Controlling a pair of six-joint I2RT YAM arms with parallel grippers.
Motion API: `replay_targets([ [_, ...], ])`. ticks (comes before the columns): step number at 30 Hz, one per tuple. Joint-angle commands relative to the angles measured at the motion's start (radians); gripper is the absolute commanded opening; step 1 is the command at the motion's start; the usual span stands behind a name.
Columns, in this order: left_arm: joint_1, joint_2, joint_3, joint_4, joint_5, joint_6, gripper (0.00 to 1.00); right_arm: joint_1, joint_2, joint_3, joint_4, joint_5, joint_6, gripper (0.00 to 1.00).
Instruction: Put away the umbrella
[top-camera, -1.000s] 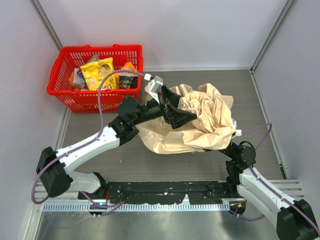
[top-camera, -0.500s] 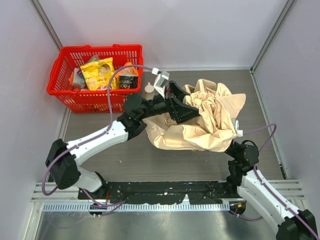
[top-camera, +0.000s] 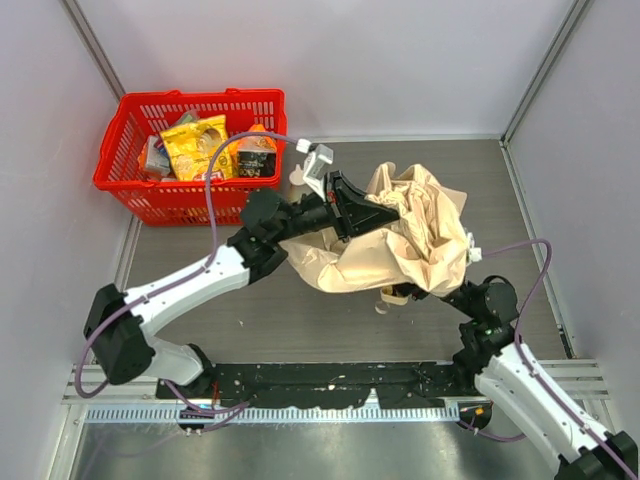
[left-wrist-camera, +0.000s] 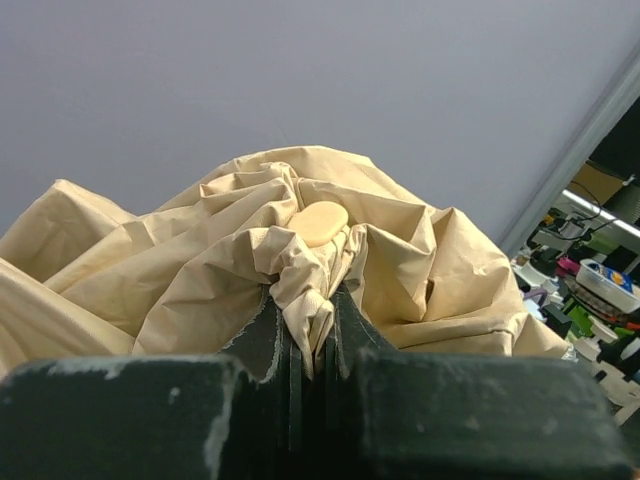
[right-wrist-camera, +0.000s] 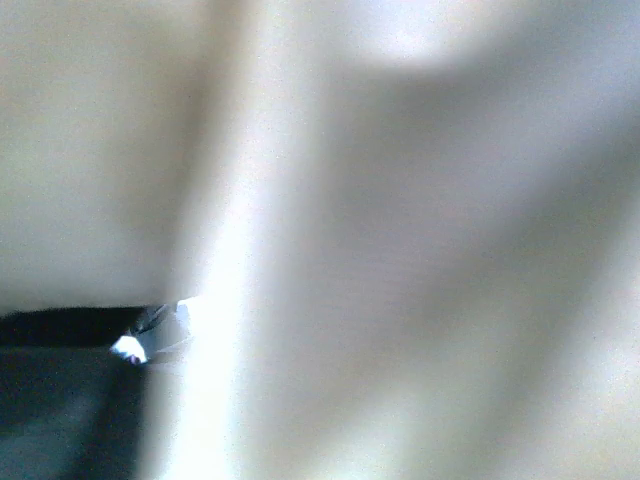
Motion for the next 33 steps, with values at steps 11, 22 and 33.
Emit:
replay_targets([
  [11,0.081,-0.332,-0.089,-0.226,-0.385,0.214,0.00,0.002,-0.168,0.357,-1.176,0.750,0.090,0.74],
  [22,0.087,-0.251,0.038,-0.435,-0.616,-0.070,0.00,0.002,-0.068,0.549,-0.874,0.086,0.038,0.51],
  [33,0.086,-0.179,0.021,-0.321,-0.524,-0.108,0.00,0.003,0.010,0.539,-0.724,0.262,0.216,0.68],
])
